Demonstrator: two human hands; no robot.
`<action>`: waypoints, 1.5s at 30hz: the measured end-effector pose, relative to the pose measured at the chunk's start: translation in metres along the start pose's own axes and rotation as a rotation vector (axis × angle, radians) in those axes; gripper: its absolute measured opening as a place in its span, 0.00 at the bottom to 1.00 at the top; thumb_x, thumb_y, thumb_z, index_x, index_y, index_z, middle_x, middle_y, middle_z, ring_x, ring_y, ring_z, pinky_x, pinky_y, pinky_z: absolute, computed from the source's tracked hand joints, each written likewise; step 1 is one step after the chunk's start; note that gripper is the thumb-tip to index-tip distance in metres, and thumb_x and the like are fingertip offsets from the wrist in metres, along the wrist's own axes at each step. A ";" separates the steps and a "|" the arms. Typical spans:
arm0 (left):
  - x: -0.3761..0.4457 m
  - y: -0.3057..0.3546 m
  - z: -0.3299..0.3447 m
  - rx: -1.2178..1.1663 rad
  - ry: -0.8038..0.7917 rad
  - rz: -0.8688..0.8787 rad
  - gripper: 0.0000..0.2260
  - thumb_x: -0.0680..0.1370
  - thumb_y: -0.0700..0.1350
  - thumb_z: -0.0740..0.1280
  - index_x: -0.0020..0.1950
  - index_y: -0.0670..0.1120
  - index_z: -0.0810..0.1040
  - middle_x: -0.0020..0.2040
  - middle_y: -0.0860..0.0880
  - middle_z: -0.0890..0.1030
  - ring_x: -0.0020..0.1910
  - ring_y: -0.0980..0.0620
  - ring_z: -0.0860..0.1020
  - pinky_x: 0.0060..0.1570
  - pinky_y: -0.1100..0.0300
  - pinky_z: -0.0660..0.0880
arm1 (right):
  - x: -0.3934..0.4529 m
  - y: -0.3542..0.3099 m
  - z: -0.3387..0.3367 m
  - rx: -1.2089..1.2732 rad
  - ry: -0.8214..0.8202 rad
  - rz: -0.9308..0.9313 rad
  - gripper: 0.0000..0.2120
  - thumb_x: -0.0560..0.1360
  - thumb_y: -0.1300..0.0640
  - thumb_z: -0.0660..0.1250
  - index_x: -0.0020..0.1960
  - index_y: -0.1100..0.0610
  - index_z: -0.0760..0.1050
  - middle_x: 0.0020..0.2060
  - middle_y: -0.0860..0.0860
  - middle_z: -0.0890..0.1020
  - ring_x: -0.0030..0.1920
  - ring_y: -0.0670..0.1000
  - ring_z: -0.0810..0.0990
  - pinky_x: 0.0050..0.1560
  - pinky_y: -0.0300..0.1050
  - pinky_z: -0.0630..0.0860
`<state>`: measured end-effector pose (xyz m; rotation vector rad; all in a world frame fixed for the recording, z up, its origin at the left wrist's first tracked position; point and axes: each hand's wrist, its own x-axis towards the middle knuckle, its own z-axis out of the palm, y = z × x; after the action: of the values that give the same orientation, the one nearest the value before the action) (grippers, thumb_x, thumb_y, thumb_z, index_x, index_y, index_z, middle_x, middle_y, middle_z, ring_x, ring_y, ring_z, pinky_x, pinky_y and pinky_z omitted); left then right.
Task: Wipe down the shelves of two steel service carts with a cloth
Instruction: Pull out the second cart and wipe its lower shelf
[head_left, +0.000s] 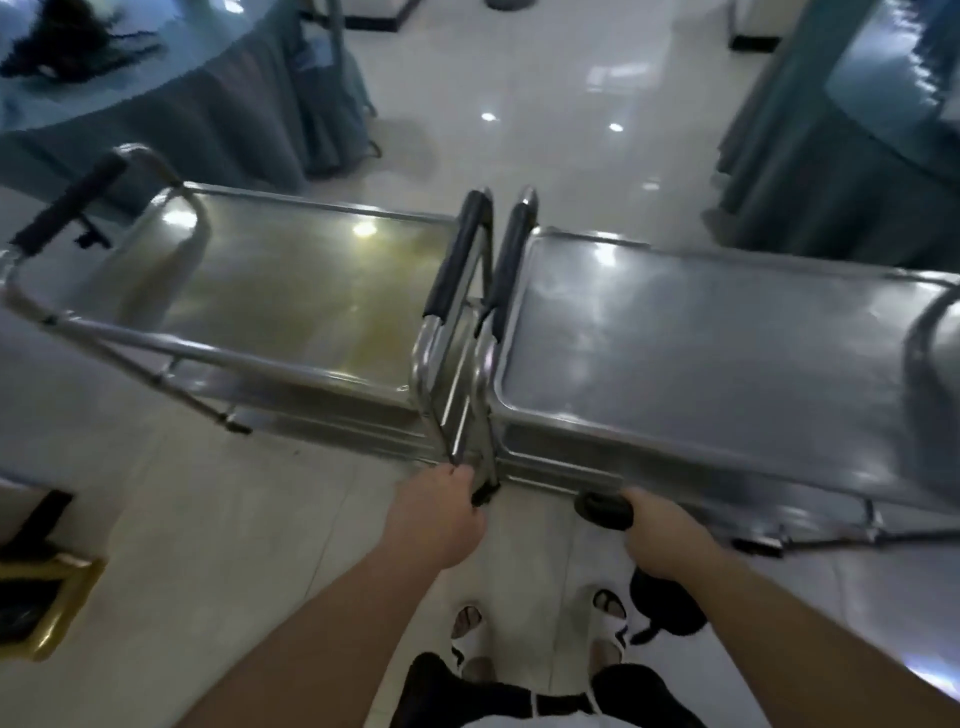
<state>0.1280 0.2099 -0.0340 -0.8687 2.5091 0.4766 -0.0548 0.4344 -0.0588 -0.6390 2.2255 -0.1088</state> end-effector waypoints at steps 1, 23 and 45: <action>0.006 0.000 0.003 0.004 -0.029 0.020 0.22 0.81 0.55 0.62 0.75 0.52 0.71 0.71 0.49 0.75 0.69 0.44 0.74 0.66 0.50 0.73 | -0.004 0.001 0.009 0.025 -0.001 0.033 0.13 0.77 0.60 0.62 0.57 0.45 0.72 0.45 0.48 0.81 0.44 0.50 0.81 0.48 0.50 0.81; 0.122 0.115 0.196 0.288 -0.232 0.181 0.23 0.83 0.56 0.60 0.77 0.51 0.69 0.72 0.47 0.75 0.67 0.43 0.75 0.63 0.49 0.73 | 0.098 0.165 0.110 0.102 -0.073 0.005 0.21 0.77 0.63 0.63 0.69 0.49 0.71 0.54 0.53 0.80 0.53 0.57 0.80 0.57 0.56 0.81; 0.444 0.080 0.505 0.330 0.043 0.397 0.19 0.81 0.54 0.65 0.69 0.47 0.75 0.65 0.42 0.79 0.63 0.38 0.78 0.59 0.47 0.77 | 0.463 0.272 0.303 -0.204 0.412 -0.011 0.23 0.79 0.62 0.63 0.73 0.51 0.70 0.59 0.55 0.79 0.55 0.58 0.78 0.57 0.55 0.76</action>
<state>-0.0902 0.2780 -0.6715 -0.2597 2.6994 0.1531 -0.2023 0.4873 -0.6553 -0.7966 2.6536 -0.0191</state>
